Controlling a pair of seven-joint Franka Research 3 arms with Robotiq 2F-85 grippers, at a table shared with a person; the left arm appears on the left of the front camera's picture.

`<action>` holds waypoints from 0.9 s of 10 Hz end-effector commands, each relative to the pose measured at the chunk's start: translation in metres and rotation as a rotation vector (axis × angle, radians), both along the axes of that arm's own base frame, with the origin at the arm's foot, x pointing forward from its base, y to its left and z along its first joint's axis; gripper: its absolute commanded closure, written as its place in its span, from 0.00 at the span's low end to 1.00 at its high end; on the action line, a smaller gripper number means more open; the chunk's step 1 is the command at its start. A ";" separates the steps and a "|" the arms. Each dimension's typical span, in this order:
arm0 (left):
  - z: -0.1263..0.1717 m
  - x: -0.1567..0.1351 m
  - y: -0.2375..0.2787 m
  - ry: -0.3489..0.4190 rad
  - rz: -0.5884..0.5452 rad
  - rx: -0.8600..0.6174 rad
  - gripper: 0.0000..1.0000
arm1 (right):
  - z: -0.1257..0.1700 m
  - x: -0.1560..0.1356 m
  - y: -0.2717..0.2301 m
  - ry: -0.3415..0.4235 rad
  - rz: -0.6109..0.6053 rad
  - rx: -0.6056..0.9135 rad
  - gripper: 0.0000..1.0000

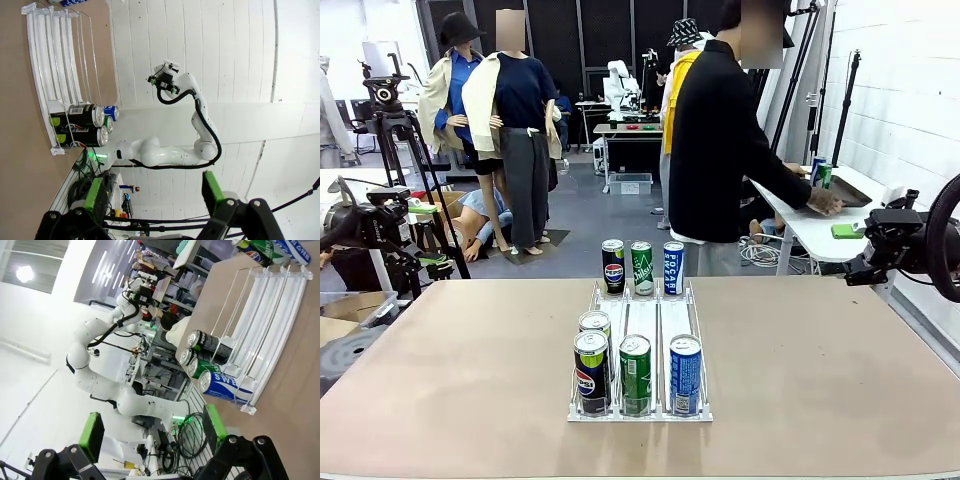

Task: Retrieve and hand over the desired beverage to the person.
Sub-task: Place the picked can on the Handle tray extended by the person.

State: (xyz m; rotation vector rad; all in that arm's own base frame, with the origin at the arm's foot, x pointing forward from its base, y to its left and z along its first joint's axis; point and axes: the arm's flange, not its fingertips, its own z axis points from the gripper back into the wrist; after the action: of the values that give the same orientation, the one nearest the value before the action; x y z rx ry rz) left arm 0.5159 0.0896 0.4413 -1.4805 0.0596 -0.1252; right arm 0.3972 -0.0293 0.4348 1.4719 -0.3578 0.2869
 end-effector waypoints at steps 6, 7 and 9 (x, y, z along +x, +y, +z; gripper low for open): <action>0.001 0.000 0.000 -0.004 0.004 0.011 0.00 | 0.002 0.000 0.003 -0.005 0.007 0.017 0.00; 0.001 0.000 0.000 -0.004 0.004 0.011 0.00 | 0.002 0.000 0.003 -0.005 0.007 0.017 0.00; 0.001 0.000 0.000 -0.004 0.004 0.011 0.00 | 0.002 0.000 0.003 -0.005 0.007 0.017 0.00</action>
State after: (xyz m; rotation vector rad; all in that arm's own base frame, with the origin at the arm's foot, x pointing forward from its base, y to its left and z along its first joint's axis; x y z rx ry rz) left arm 0.5159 0.0896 0.4413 -1.4805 0.0597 -0.1252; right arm 0.3968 -0.0263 0.4386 1.4984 -0.3630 0.2952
